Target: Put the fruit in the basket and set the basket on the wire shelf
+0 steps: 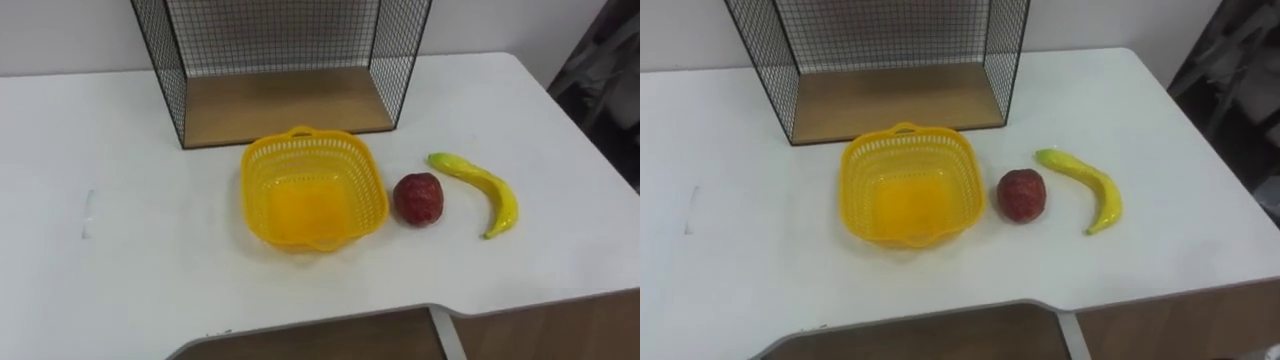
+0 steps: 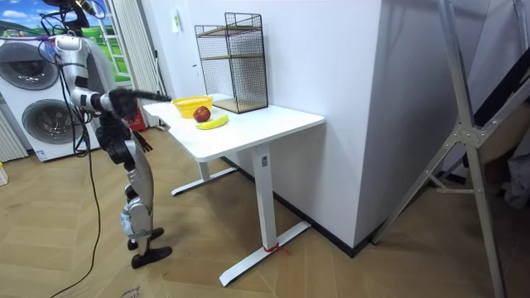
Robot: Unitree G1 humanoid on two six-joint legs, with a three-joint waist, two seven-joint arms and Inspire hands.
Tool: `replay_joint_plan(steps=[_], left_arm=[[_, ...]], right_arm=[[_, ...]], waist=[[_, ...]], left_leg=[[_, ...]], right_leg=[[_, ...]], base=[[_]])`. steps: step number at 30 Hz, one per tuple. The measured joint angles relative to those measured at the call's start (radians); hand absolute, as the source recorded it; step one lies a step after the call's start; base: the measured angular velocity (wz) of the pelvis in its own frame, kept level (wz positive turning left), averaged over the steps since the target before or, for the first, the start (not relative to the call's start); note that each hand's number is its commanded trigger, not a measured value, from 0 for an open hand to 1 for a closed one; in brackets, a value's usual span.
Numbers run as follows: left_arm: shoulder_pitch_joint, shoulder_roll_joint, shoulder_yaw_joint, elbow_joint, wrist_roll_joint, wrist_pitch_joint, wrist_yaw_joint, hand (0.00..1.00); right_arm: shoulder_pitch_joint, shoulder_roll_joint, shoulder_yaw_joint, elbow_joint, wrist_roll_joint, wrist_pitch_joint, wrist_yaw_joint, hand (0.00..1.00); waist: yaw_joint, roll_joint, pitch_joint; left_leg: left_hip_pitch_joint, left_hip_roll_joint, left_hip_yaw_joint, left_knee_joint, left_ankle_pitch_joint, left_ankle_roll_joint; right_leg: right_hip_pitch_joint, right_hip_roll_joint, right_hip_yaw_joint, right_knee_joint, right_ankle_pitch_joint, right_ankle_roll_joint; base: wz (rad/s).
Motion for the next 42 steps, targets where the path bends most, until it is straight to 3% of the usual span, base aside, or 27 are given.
replay_joint_plan(steps=[8,13,22,30,42], left_arm=[[-0.014,0.018,-0.086,-0.001,0.006,-0.002,-0.010,0.00],[-0.012,0.018,-0.086,0.003,0.006,-0.004,-0.032,0.00],[-0.007,0.023,-0.125,0.008,0.007,0.001,-0.077,0.00],[-0.002,0.023,-0.134,0.003,0.006,0.028,-0.094,0.00],[-0.008,0.022,-0.146,-0.036,0.006,0.027,-0.091,0.00]], right_arm=[[-0.004,-0.014,0.171,-0.197,-0.118,-0.004,0.106,0.00],[-0.033,-0.059,0.252,-0.199,-0.117,-0.003,0.250,0.00],[-0.054,-0.061,0.402,-0.161,-0.117,0.006,0.538,0.00],[-0.054,-0.062,0.470,-0.092,-0.118,0.032,0.659,0.00],[-0.024,-0.062,0.518,-0.066,-0.161,0.044,0.776,0.00]], waist=[[0.039,0.002,0.0004],[0.065,0.002,0.0004],[0.091,-0.006,0.0026],[0.093,0.001,0.0033],[0.091,0.001,-0.0014]], left_leg=[[0.006,-0.001,0.002,0.003,0.002,0.002],[0.004,0.000,-0.004,0.007,0.002,0.001],[-0.002,0.001,-0.007,0.015,0.003,0.000],[-0.012,0.001,-0.015,0.023,0.003,0.001],[-0.009,0.001,-0.012,0.024,0.003,0.001]], right_leg=[[0.005,-0.002,-0.001,-0.016,0.000,0.000],[0.007,-0.002,-0.002,-0.016,0.000,0.000],[0.011,-0.004,-0.014,-0.016,0.002,-0.002],[0.007,-0.005,-0.015,-0.015,0.006,-0.002],[0.010,-0.007,-0.014,-0.015,0.006,-0.002]], base=[[0.00],[0.02],[0.02],[0.03],[0.00]])
